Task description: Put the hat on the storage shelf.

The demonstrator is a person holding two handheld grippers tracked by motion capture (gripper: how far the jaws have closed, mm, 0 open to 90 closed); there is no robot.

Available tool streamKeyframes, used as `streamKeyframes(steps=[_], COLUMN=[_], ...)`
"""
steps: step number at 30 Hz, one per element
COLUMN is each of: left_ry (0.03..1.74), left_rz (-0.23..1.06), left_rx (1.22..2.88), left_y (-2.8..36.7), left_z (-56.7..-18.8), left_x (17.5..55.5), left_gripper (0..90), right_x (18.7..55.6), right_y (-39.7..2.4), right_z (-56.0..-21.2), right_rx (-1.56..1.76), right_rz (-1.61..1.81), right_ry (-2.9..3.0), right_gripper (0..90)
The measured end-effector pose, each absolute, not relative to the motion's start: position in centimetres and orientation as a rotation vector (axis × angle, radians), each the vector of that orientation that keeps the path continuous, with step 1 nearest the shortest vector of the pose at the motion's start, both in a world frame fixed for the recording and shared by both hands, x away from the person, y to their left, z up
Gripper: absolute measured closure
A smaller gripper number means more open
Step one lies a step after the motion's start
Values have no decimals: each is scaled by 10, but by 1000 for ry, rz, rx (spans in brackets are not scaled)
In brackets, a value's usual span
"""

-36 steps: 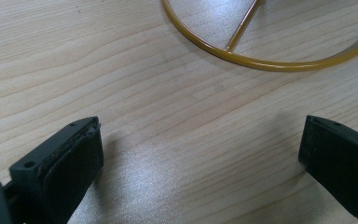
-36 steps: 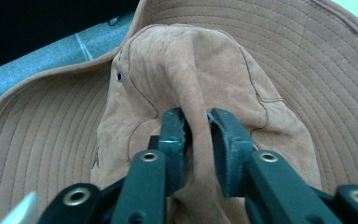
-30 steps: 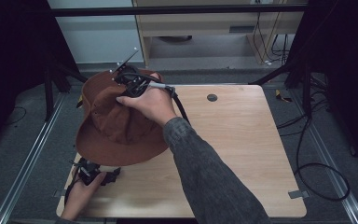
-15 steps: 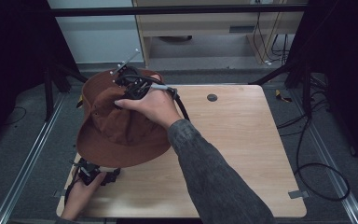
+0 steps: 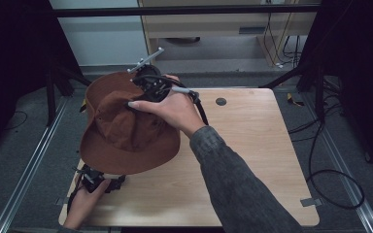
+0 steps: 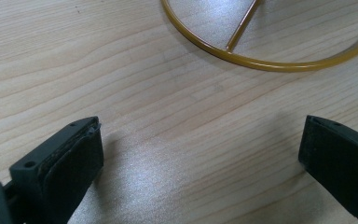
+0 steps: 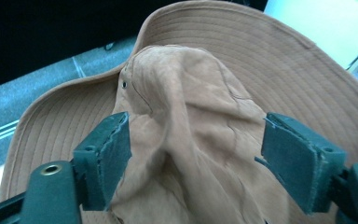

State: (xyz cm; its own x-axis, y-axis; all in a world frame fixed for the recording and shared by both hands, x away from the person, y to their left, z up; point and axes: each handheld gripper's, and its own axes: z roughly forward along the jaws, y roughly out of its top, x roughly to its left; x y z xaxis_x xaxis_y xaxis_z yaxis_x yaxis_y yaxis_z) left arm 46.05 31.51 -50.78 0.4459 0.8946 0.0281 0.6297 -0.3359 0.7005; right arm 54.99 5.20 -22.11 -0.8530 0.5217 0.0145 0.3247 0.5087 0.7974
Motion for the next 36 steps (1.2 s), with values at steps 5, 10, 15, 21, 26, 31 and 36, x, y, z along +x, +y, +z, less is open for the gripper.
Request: streamKeyframes(steps=[5, 10, 15, 21, 26, 31, 36], left_ry=[1270, 1269, 1272, 1269, 1275, 1275, 1272], left_rz=[555, 557, 557, 562, 553, 552, 553], left_rx=[2082, 2082, 2079, 2079, 2073, 2071, 2073], left_y=[315, 315, 315, 315, 314, 314, 314], left_z=[-508, -508, -508, -508, -508, -508, -508], left_x=[461, 461, 461, 461, 461, 461, 461], left_gripper=[0, 0, 0, 0, 0, 0, 0], right_x=[545, 544, 544, 533, 522, 504, 491], right_y=[27, 3, -26, -67, -98, -128, -156], right_z=[-218, -219, -223, -235, -249, -278, -329], right_rx=[748, 790, 848, 895, 935, 955, 1024], right_rz=[1274, 1289, 1289, 1283, 1282, 1267, 1248], right_ry=[2485, 2445, 2398, 2338, 2295, 2275, 2268], right_gripper=[195, 176, 150, 142, 130, 121, 113])
